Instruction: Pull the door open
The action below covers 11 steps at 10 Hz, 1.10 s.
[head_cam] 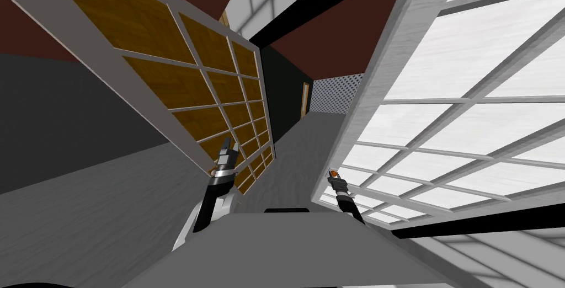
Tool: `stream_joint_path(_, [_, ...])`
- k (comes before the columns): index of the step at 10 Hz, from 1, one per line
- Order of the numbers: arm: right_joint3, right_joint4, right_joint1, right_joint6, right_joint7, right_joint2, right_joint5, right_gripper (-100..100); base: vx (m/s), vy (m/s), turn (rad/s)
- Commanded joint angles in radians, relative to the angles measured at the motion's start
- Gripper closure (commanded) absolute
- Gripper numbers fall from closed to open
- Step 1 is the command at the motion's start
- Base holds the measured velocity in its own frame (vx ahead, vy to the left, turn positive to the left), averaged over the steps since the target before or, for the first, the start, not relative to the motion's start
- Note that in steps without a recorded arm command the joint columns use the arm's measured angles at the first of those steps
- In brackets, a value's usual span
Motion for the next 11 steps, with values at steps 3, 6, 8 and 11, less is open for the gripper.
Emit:
stream_joint_path(3, [0.055, -0.001, 0.017, -0.023, -0.060, -0.030, 0.018, 100, -0.224, -0.032, 0.087])
stream_joint_path(6, [0.083, -0.007, 0.036, -0.036, -0.085, -0.049, 0.030, 100, -0.159, -0.019, 0.069])
stream_joint_path(8, [0.110, -0.011, 0.052, -0.061, -0.114, -0.071, 0.043, 100, -0.259, -0.063, 0.145])
stream_joint_path(11, [0.147, -0.017, 0.074, -0.096, -0.154, -0.103, 0.061, 100, -0.252, -0.027, 0.101])
